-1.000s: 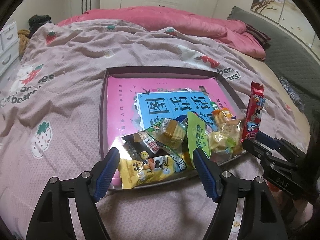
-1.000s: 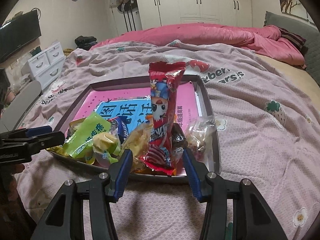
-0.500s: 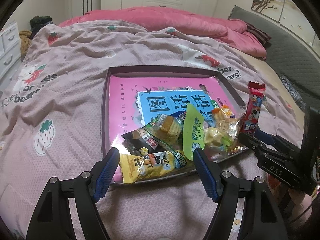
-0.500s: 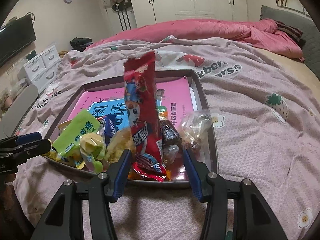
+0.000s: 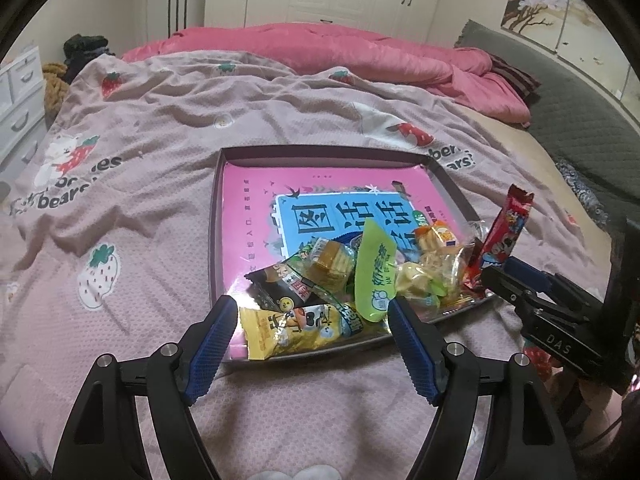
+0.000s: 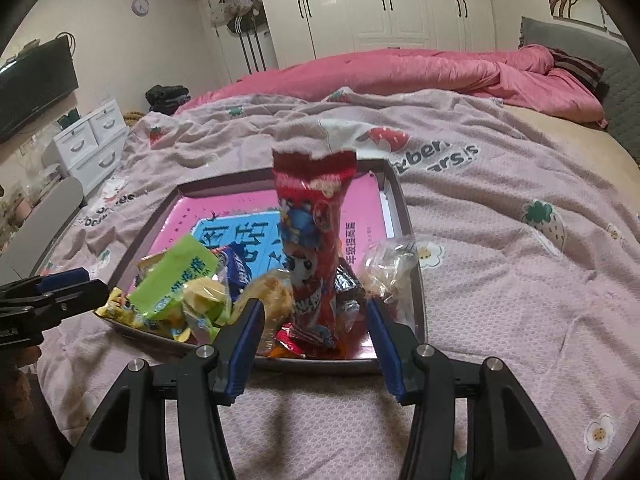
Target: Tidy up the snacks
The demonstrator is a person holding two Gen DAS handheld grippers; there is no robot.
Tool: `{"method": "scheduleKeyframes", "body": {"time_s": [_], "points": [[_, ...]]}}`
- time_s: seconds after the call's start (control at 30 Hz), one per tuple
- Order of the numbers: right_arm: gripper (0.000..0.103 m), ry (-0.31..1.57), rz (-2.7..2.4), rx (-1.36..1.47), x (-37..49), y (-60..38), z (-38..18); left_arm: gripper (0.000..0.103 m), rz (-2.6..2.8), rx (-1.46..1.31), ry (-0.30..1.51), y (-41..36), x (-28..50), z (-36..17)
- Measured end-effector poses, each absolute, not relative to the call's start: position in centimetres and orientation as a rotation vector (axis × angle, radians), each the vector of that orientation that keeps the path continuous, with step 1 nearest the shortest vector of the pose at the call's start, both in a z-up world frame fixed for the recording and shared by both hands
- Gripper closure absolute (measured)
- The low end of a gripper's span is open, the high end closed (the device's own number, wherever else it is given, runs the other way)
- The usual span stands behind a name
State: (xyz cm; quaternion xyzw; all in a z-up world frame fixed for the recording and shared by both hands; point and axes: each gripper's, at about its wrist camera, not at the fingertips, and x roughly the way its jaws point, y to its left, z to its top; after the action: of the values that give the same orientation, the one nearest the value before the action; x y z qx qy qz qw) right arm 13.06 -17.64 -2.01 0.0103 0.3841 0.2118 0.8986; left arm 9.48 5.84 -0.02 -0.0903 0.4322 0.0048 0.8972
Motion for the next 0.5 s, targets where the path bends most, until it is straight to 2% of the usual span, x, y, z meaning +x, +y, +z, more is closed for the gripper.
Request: {"method": "scheduleKeyframes", "body": {"time_s": [0.23, 0.37, 0.5], "points": [[0.05, 0.728, 0.45, 0.023, 10.8, -17.9, 0.7, 0.024, 0.021, -0.166, 0.859, 5.3, 8.0, 1.7], [0.044, 0.698, 0.456, 0.019, 9.5, -18.0, 1.8, 0.024, 0.015, -0.154, 0.837, 4.7, 7.1, 2.7], [0.042, 0.683, 0.46, 0.023, 8.5, -18.0, 2.6, 0.024, 0.012, -0.161, 0.829, 4.3, 6.3, 3.3]]}}
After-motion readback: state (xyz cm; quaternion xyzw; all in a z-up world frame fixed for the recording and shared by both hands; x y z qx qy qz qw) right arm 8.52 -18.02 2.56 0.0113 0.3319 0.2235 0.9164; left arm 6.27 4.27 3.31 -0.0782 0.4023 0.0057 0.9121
